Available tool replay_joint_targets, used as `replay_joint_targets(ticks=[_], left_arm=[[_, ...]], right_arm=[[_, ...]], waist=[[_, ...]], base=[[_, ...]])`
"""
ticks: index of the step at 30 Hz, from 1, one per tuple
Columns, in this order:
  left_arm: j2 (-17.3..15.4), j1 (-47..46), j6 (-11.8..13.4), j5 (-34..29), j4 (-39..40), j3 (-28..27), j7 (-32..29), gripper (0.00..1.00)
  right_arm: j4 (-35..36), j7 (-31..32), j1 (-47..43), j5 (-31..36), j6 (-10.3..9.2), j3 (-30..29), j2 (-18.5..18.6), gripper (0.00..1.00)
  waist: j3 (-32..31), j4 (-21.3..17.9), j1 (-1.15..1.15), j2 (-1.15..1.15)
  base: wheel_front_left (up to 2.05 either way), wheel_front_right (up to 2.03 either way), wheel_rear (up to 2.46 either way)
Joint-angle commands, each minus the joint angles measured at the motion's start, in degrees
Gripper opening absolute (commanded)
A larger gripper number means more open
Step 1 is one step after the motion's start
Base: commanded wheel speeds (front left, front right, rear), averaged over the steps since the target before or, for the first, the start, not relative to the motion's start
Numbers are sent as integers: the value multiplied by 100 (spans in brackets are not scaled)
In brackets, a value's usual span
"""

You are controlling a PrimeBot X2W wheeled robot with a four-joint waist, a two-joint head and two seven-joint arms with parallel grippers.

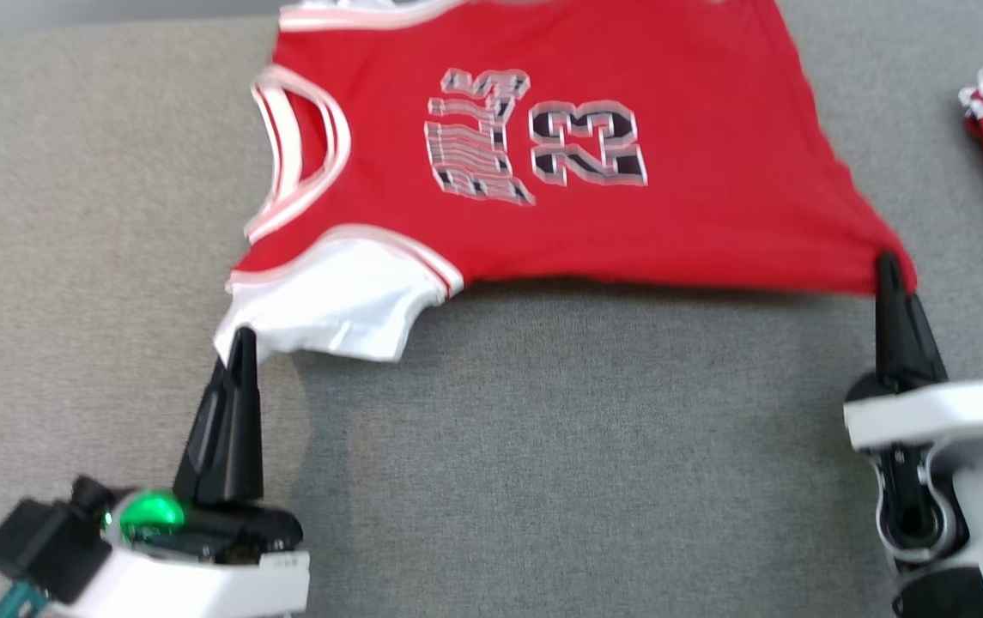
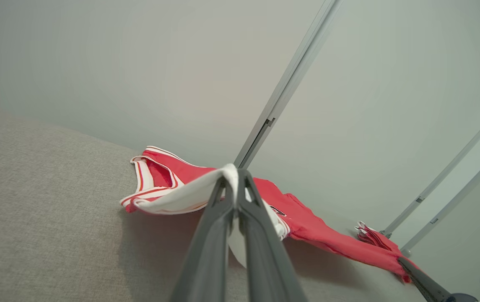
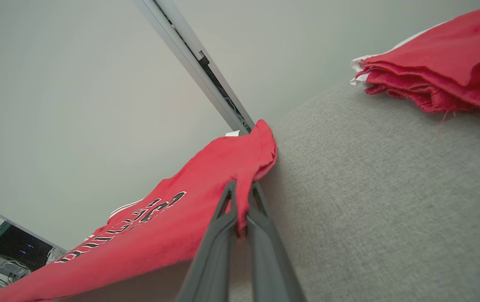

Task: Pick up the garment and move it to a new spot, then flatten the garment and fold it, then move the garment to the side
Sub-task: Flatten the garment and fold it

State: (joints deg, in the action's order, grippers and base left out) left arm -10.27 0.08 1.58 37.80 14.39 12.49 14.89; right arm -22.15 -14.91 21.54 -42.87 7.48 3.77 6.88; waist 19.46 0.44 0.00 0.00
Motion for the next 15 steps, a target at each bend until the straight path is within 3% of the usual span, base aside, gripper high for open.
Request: replay_joint_targets(ticks=[1,15], left_arm=[[17,180,23,-31,108,-31,29,0],[133,1729,145,-174,1003,-81,34,0]], right_arm=[[119,-42,-244,-38,3,-69,34,0],[1703,565,-2122,227,3,-464,-140,0]], waist=[[-361,79,0,0],[-980,-70,0,0]], base=[[0,0,0],[0,0,0]])
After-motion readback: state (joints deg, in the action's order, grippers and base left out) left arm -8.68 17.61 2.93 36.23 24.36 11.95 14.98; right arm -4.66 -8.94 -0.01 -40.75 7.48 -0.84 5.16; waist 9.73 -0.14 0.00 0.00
